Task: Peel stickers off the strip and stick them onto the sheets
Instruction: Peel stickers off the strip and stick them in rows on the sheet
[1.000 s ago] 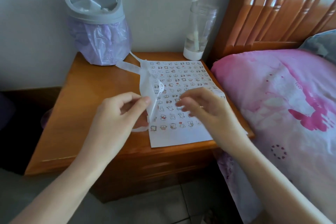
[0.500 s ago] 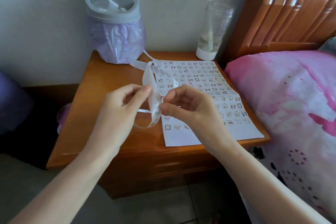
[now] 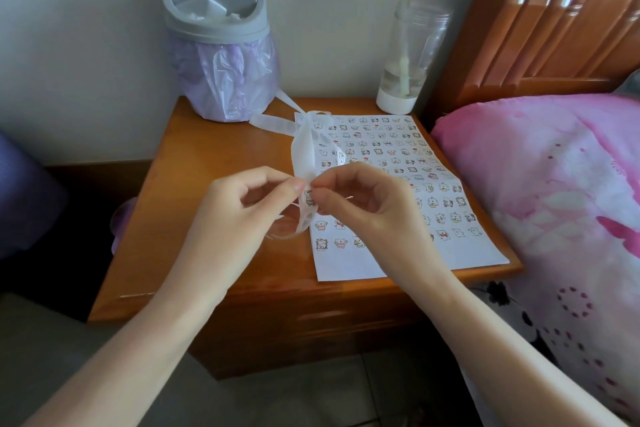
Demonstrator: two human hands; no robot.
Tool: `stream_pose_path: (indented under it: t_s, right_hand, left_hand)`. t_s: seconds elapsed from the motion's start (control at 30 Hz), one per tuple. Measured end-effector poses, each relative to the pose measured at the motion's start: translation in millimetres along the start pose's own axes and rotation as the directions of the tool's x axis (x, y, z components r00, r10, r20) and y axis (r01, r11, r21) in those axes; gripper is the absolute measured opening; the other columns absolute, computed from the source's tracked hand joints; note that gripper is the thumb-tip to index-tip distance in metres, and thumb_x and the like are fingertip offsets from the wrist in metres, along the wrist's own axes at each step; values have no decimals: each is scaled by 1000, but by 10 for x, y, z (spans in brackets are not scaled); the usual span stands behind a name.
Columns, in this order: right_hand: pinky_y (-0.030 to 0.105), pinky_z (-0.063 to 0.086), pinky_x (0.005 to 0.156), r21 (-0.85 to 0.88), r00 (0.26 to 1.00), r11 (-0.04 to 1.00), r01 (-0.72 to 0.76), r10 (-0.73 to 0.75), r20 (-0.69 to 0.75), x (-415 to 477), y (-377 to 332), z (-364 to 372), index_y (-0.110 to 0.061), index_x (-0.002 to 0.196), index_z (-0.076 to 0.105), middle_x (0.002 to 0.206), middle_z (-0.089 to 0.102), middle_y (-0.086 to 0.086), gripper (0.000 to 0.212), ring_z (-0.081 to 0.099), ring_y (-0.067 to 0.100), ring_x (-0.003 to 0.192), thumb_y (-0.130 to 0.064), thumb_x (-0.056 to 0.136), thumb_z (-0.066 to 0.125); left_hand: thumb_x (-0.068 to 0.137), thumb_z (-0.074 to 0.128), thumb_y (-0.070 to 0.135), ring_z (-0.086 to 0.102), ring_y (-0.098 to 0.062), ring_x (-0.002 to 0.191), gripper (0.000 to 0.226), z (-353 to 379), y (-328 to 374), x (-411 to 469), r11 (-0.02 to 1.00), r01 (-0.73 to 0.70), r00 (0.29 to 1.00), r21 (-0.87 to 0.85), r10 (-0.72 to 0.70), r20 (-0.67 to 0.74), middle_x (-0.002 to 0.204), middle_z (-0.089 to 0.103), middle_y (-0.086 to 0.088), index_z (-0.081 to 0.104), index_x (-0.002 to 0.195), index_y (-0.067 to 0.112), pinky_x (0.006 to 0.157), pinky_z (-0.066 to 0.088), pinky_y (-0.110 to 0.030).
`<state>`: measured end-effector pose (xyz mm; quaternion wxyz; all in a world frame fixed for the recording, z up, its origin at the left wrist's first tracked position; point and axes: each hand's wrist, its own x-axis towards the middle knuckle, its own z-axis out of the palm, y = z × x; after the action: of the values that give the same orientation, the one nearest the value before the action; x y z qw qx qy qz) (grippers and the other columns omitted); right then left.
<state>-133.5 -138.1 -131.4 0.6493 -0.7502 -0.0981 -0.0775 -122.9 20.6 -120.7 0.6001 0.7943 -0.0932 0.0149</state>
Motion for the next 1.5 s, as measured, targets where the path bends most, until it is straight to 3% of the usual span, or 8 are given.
stream_pose_path:
  t_s: [0.23,0.6,0.93,1.1,1.23,1.33,1.43,1.5]
  right_hand:
    - [29,58,77,20,997,1000,9,-8,-75,-23,10,29,-10,91,72,86,73,5,12,70,18,82,-7,79,72]
    - [28,58,77,-8,992,999,35,-35,-120,-50,0,45,-12,86,72,83,73,1,10,70,16,79,-6,78,73]
    - [25,48,76,-285,994,957,45,-72,-82,-94,-25,34,-22,83,68,88,64,-11,2,57,10,83,-21,84,69]
    - [22,51,61,-219,994,969,-110,107,-28,-122,-115,-148,-17,83,70,80,69,-7,4,61,6,69,-21,82,70]
    - [13,47,51,-297,946,914,-275,313,89,-166,-104,-270,-16,82,71,67,68,-9,5,57,-1,53,-22,82,71]
    - [16,51,58,-346,929,890,-295,352,114,-192,-68,-233,-16,81,72,73,71,-4,6,60,2,56,-21,80,72]
    - [26,56,68,-359,930,885,-297,354,102,-190,-15,-188,-13,79,73,79,72,4,5,65,18,68,-18,78,73]
    - [22,53,66,-359,930,883,-302,355,93,-188,5,-180,-13,78,74,78,72,3,5,65,15,69,-18,77,74]
  left_hand:
    - [87,59,28,64,9,79,12,20,-13,-1,999,11,1000,-37,-12,-27,79,70,19,70,83,28,54,45,-3]
    - [83,61,29,65,10,80,8,73,11,-42,997,-76,995,-15,74,-72,81,69,22,68,82,31,57,45,-1]
    - [86,60,30,65,8,79,12,76,-56,-24,999,-25,997,37,27,-76,74,70,17,68,78,33,57,49,-5]
    - [87,59,31,56,21,80,8,23,-88,-14,986,-45,996,160,58,-74,79,63,23,63,81,35,56,47,-2]
    - [86,59,30,59,17,78,8,30,-109,-6,970,-46,998,237,55,-32,80,60,27,62,81,35,54,46,-2]
    - [88,59,27,64,8,69,10,61,-129,-10,967,-23,1000,253,27,-11,77,63,23,67,82,29,49,44,-3]
    - [89,60,28,66,4,60,14,88,-148,-23,964,-4,1000,265,1,9,76,68,16,70,80,27,48,44,-4]
    - [88,60,28,65,4,59,15,102,-163,-34,959,-3,1000,282,-1,12,73,69,14,70,77,28,51,48,-8]
